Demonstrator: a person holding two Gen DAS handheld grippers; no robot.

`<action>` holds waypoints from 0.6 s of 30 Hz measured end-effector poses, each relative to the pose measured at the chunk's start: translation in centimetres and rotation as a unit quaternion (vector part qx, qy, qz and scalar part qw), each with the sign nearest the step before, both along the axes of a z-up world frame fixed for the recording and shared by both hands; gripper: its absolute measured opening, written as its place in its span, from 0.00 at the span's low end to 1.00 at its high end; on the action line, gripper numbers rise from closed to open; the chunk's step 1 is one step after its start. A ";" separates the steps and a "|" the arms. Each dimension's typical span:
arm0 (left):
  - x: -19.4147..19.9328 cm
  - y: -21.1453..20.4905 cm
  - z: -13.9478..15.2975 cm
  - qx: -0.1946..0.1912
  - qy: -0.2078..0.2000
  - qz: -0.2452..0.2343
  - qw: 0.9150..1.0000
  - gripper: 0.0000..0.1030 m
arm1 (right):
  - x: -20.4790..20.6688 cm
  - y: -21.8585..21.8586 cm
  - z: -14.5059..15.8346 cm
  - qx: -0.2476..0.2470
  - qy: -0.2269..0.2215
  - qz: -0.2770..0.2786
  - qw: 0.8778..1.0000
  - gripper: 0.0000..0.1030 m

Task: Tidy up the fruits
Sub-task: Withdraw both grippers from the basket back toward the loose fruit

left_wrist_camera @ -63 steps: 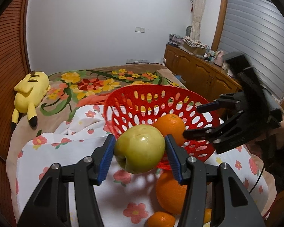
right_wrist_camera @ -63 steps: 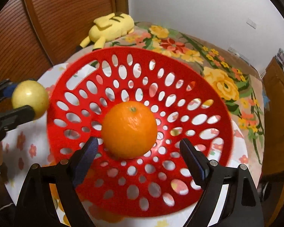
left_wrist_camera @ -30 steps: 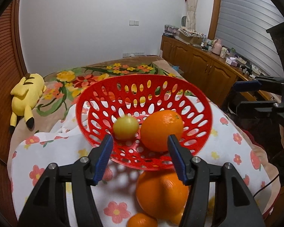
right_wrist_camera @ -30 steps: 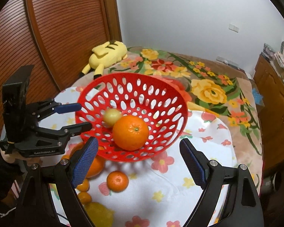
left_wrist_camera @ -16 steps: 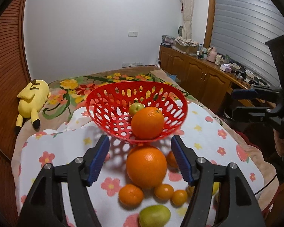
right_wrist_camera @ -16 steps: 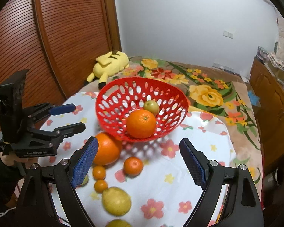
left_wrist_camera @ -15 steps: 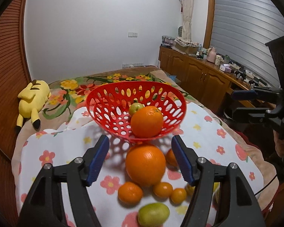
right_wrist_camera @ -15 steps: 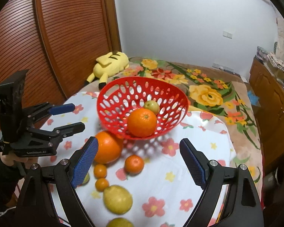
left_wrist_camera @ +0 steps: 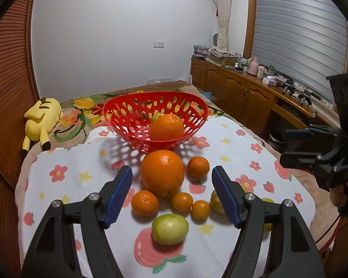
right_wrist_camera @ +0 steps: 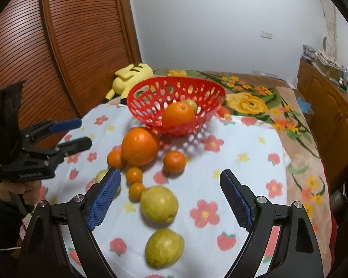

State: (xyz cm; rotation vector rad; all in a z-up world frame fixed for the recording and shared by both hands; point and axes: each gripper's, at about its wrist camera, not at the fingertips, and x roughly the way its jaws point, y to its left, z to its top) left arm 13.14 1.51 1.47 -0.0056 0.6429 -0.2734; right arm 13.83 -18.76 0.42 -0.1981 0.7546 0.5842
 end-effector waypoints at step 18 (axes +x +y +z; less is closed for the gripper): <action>-2.0 0.1 -6.4 -0.013 0.059 -0.002 0.998 0.70 | -3.5 -2.5 -7.8 0.021 0.033 -0.032 0.999 0.87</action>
